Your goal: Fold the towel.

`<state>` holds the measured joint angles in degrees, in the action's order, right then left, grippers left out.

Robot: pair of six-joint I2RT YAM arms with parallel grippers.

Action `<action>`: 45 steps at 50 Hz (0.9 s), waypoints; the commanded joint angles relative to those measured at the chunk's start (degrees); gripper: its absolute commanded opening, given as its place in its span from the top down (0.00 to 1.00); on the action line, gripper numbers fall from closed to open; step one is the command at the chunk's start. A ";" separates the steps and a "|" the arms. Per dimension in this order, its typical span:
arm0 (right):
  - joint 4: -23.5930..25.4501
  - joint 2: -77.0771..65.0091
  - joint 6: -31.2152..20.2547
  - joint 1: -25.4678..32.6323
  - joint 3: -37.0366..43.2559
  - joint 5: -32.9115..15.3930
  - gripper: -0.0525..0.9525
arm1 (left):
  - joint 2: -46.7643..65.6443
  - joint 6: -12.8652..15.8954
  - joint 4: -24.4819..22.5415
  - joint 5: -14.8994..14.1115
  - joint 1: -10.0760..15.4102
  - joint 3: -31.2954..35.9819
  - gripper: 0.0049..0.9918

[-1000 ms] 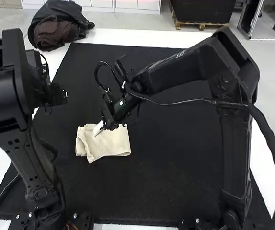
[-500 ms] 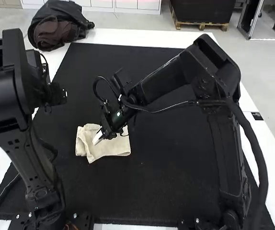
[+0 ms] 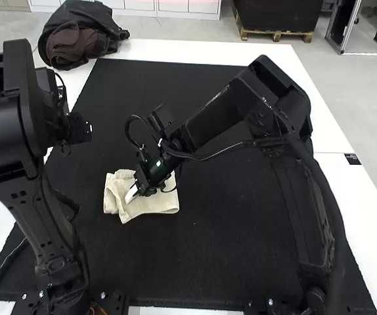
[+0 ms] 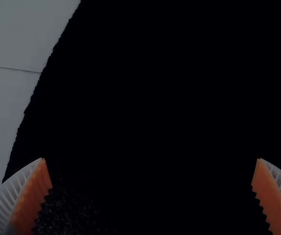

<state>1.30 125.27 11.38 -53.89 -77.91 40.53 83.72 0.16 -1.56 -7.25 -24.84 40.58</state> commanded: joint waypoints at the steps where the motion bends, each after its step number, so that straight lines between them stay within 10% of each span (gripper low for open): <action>1: -0.77 0.76 0.14 -0.16 -2.25 0.69 0.97 | 0.92 0.36 -0.46 0.48 -0.12 0.03 0.03; 45: -4.99 7.00 -0.39 3.35 -5.59 0.34 0.97 | 0.92 -0.08 0.16 0.30 1.90 -0.06 0.03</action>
<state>-2.90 131.70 11.35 -51.33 -82.35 40.56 83.72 0.14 -1.08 -7.25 -23.27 40.58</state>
